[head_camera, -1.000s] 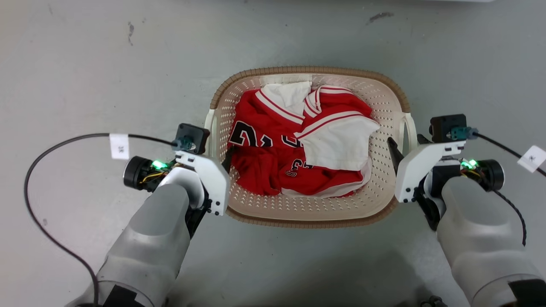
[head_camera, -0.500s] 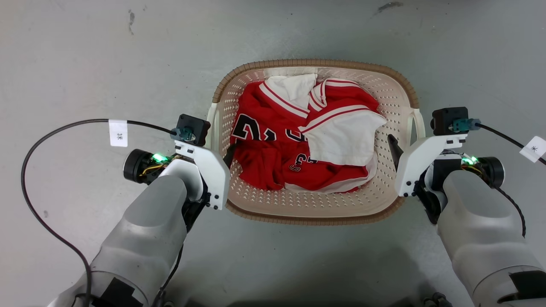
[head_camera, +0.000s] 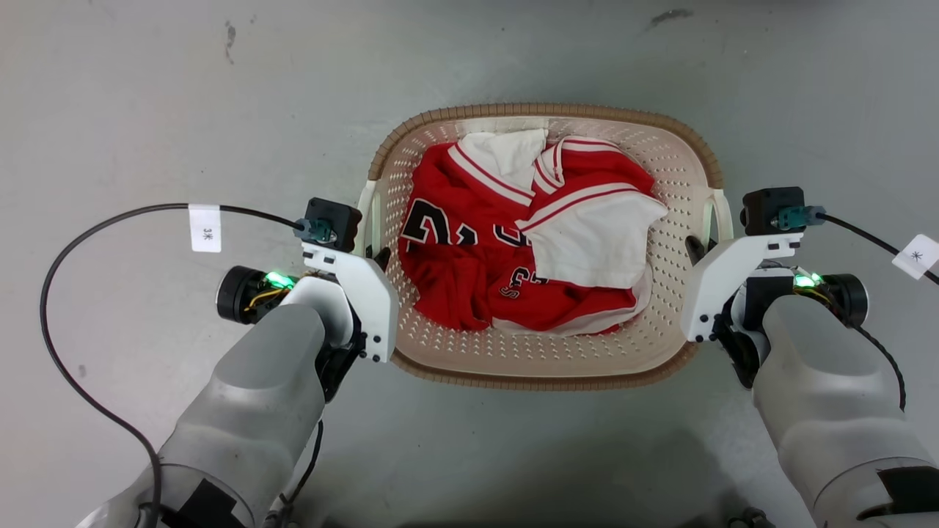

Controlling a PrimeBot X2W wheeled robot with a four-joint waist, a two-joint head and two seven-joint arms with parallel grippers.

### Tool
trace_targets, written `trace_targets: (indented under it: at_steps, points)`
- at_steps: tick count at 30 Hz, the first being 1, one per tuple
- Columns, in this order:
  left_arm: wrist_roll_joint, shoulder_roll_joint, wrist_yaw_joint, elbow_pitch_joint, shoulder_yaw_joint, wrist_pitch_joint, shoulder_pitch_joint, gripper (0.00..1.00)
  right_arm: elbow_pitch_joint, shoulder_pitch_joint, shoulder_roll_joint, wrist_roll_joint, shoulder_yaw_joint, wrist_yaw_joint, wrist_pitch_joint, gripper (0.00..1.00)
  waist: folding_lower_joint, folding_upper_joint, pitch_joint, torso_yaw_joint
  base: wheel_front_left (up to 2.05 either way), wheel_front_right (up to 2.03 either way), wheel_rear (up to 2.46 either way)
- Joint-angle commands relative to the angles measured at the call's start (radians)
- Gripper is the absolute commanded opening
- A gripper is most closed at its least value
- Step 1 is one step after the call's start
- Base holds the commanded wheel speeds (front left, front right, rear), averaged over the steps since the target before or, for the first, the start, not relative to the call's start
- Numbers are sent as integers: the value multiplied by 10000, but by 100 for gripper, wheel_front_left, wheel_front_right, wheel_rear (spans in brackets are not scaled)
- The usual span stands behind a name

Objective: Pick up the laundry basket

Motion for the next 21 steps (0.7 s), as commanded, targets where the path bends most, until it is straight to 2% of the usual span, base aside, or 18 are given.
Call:
trace_targets:
  at_steps: [1, 10, 21]
  points:
    - [-102, 49, -37, -52, -176, 42, 85, 0, -12, 58, -18, -110, 7, -7, 21, 0, 0, 0, -130, -38, 0, 0, 0]
    - [-1147, 356, -39, -400, -975, 764, 546, 0, 6, 367, -32, -463, 163, -10, 1012, 0, 0, 0, -1331, -222, 0, 0, 0]
    - [-2583, 1276, -40, -1388, -1982, 1428, 1220, 0, 41, 802, -81, -521, 728, -13, 2617, 0, 0, 0, -3876, -448, 0, 0, 0]
